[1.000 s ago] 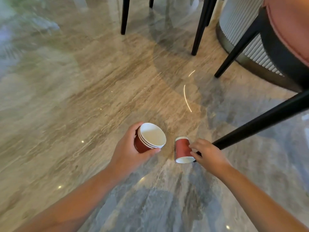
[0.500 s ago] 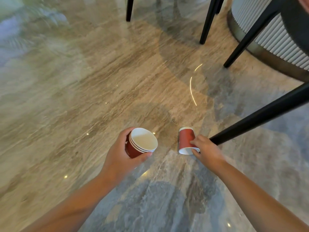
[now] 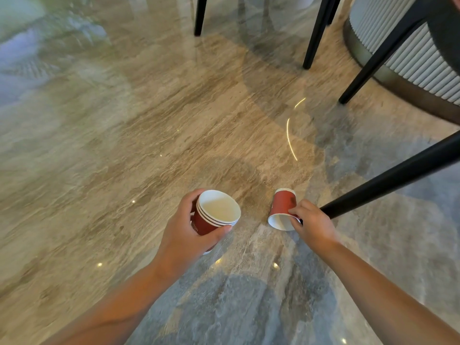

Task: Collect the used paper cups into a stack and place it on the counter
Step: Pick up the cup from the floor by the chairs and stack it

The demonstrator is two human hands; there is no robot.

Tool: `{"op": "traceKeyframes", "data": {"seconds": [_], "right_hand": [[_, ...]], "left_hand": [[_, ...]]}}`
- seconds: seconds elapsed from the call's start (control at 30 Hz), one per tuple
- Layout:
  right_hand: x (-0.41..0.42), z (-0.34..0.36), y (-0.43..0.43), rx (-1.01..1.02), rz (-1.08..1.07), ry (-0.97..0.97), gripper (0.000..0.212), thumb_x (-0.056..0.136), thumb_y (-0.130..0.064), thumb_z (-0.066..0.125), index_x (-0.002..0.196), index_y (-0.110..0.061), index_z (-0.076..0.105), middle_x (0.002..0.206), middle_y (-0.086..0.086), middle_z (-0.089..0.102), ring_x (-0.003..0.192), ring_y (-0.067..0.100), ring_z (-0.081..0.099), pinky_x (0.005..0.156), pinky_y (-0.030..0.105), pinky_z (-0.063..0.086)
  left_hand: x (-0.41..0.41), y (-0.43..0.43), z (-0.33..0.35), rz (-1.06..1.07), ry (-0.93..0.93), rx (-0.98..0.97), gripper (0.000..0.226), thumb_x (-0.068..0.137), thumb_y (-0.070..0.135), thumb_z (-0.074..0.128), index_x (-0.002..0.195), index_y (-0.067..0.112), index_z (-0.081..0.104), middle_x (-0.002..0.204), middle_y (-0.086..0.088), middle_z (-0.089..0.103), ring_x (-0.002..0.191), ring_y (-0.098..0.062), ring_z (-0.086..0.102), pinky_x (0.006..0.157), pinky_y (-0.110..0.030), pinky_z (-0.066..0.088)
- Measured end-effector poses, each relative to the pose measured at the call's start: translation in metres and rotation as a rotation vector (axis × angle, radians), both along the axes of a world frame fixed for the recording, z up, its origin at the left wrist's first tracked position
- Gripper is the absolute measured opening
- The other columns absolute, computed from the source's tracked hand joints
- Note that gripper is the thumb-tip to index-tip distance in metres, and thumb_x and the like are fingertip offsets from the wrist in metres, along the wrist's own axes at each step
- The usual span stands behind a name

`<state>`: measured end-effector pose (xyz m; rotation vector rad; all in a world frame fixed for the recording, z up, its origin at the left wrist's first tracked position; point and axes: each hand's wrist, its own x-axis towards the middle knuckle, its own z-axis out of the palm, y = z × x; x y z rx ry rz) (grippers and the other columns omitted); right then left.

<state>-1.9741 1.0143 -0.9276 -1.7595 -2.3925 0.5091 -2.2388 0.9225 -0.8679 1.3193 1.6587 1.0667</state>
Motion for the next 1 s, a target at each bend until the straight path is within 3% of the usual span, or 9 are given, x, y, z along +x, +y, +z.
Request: {"op": "traceKeyframes", "data": {"seconds": [0.27,0.5,0.73,0.87,1.0], "right_hand": [[-0.009,0.008,0.002,0.1,-0.02,0.096,0.005,0.08,-0.004,0.063,0.083,-0.001,0.066,0.083,0.01,0.06,0.072,0.024,0.057,0.056,0.03,0.043],[-0.029,0.032,0.008,0.094,-0.046,0.227,0.007,0.084,-0.009,0.061,0.089,-0.006,0.065,0.089,0.001,0.058,0.076,0.013,0.056,0.066,0.025,0.047],[-0.05,0.064,0.01,0.016,-0.043,0.451,0.006,0.081,-0.008,0.065,0.086,-0.011,0.068,0.079,-0.006,0.058,0.071,0.002,0.055,0.065,0.006,0.044],[-0.05,0.083,0.013,0.007,-0.053,0.495,0.008,0.081,-0.011,0.065,0.083,-0.018,0.065,0.077,-0.014,0.056,0.071,-0.004,0.054,0.064,0.004,0.042],[-0.048,0.101,0.015,-0.026,-0.109,0.612,0.018,0.082,-0.013,0.064,0.076,-0.03,0.062,0.078,-0.008,0.061,0.07,0.005,0.054,0.063,0.008,0.045]], "left_hand": [[-0.002,-0.002,0.001,-0.007,-0.016,-0.011,0.068,0.052,0.056,0.074,0.11,0.053,0.041,0.108,0.045,0.047,0.103,0.015,0.048,0.074,0.001,0.039],[-0.008,-0.005,-0.004,-0.066,-0.004,-0.06,0.07,0.057,0.05,0.081,0.111,0.06,0.038,0.11,0.042,0.046,0.103,0.015,0.048,0.074,0.002,0.038],[-0.014,-0.008,-0.006,-0.137,0.028,-0.081,0.071,0.062,0.038,0.084,0.111,0.06,0.037,0.112,0.038,0.047,0.107,0.012,0.047,0.078,0.0,0.038],[-0.015,-0.009,-0.005,-0.163,0.05,-0.091,0.074,0.062,0.038,0.084,0.11,0.062,0.034,0.112,0.041,0.046,0.106,0.016,0.045,0.079,-0.002,0.039],[-0.013,-0.008,-0.004,-0.174,0.051,-0.1,0.076,0.059,0.042,0.085,0.113,0.059,0.035,0.113,0.035,0.049,0.107,0.014,0.046,0.081,-0.007,0.041]]}}
